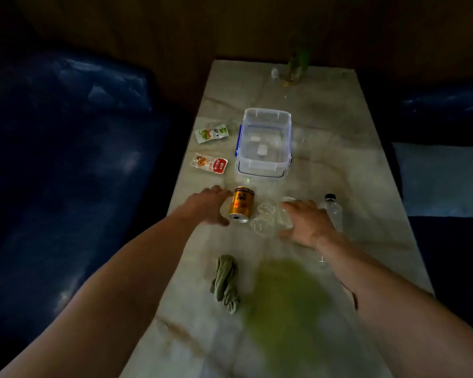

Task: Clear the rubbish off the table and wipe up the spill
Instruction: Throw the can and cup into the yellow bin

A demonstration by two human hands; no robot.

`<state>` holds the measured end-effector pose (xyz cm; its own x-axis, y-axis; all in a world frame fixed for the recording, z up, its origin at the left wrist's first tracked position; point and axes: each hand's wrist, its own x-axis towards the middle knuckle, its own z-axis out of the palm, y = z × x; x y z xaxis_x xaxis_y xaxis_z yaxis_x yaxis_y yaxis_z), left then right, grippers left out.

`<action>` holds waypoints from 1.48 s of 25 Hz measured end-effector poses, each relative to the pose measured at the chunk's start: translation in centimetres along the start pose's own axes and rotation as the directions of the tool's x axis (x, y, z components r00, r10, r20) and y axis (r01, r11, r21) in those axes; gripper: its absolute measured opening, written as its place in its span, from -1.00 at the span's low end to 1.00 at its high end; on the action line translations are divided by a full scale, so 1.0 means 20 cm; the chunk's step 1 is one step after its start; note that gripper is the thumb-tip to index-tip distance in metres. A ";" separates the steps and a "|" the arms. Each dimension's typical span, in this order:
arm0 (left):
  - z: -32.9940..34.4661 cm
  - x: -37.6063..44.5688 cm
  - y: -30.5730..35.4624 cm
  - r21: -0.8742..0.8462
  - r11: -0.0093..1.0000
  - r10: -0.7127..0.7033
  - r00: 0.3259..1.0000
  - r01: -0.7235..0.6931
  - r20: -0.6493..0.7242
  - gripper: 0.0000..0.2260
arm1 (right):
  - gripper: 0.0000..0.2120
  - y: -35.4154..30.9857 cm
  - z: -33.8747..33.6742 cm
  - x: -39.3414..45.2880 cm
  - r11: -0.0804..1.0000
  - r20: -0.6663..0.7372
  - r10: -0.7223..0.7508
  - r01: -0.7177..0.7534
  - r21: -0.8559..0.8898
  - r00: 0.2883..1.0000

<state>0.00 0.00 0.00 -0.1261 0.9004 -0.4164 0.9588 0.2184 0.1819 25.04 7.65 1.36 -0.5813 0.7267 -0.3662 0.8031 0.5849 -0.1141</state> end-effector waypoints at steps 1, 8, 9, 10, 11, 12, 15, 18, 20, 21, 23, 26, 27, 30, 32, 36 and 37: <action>0.00 0.04 0.01 0.011 1.000 0.009 1.000 -0.009 0.004 -0.14 | -0.25 0.00 0.01 0.05 1.000 0.021 -0.001 0.001 -0.017 1.000; 0.07 0.30 0.04 0.070 0.997 0.036 0.998 -0.041 0.060 0.04 | -0.18 -0.02 0.18 0.35 0.999 0.117 0.005 0.000 -0.041 0.993; 0.08 0.32 0.04 0.070 0.997 0.037 0.997 -0.042 0.073 0.04 | -0.17 -0.03 0.20 0.38 0.999 0.122 -0.003 0.008 -0.042 0.992; 0.09 0.35 0.04 0.070 0.997 0.038 0.996 -0.043 0.079 0.05 | -0.17 -0.03 0.21 0.42 0.999 0.135 -0.012 0.018 -0.043 0.991; 0.09 0.37 0.04 0.075 0.996 0.038 0.996 -0.044 0.081 0.04 | -0.18 -0.04 0.23 0.44 0.999 0.142 -0.022 0.028 -0.044 0.990; 0.10 0.38 0.04 0.085 0.995 0.042 0.996 -0.049 0.082 0.03 | -0.19 -0.05 0.24 0.46 0.998 0.147 -0.034 0.042 -0.053 0.989; 0.13 0.39 0.04 0.098 0.994 0.039 0.998 -0.043 0.050 0.00 | -0.28 -0.05 0.27 0.49 0.993 0.073 -0.086 0.091 -0.075 0.994; 0.14 0.37 0.02 0.072 0.997 0.027 0.999 -0.028 0.019 0.00 | -0.33 -0.06 0.27 0.47 0.992 -0.030 -0.116 0.114 -0.047 0.993; 0.15 0.32 0.02 0.027 1.000 0.002 1.000 -0.002 0.006 -0.01 | -0.33 -0.06 0.25 0.43 0.992 -0.085 -0.128 0.126 -0.024 0.988; 0.15 0.29 0.01 -0.004 1.000 -0.015 1.000 0.015 -0.005 -0.02 | -0.33 -0.06 0.24 0.41 0.991 -0.119 -0.134 0.133 -0.013 0.984; 0.16 0.21 0.01 -0.094 0.994 -0.059 0.998 0.056 -0.027 -0.02 | -0.32 -0.06 0.21 0.34 0.988 -0.183 -0.116 0.133 0.081 0.976; 0.17 0.07 0.02 -0.241 0.965 -0.118 0.991 0.100 -0.061 0.00 | -0.31 -0.08 0.20 0.16 0.949 -0.200 0.003 0.060 0.308 0.980; 0.19 0.02 0.03 -0.288 0.952 -0.125 0.989 0.098 -0.077 -0.01 | -0.33 -0.07 0.21 0.10 0.932 -0.202 0.045 0.032 0.361 0.978; 0.24 -0.15 0.10 -0.460 0.887 -0.100 0.987 0.032 -0.124 -0.08 | -0.36 -0.05 0.26 -0.14 0.824 -0.184 0.191 -0.055 0.565 0.964; 0.29 -0.26 0.17 -0.562 0.827 -0.084 0.987 -0.007 -0.135 -0.14 | -0.39 -0.02 0.32 -0.32 0.703 -0.168 0.286 -0.087 0.706 0.943; 0.44 -0.42 0.38 -0.706 0.708 -0.092 0.987 -0.026 -0.129 -0.25 | -0.50 0.08 0.45 -0.70 0.484 -0.108 0.453 -0.142 0.863 0.885; 0.47 -0.45 0.44 -0.728 0.686 -0.091 0.990 -0.020 -0.112 -0.26 | -0.49 0.11 0.49 -0.78 0.443 -0.089 0.485 -0.156 0.883 0.870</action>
<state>12.02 -9.73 -3.05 -0.2405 0.9134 -0.3284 0.4747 0.4058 0.7810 37.17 -5.98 -2.16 -0.1283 0.9479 -0.2915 0.5620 -0.1726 -0.8089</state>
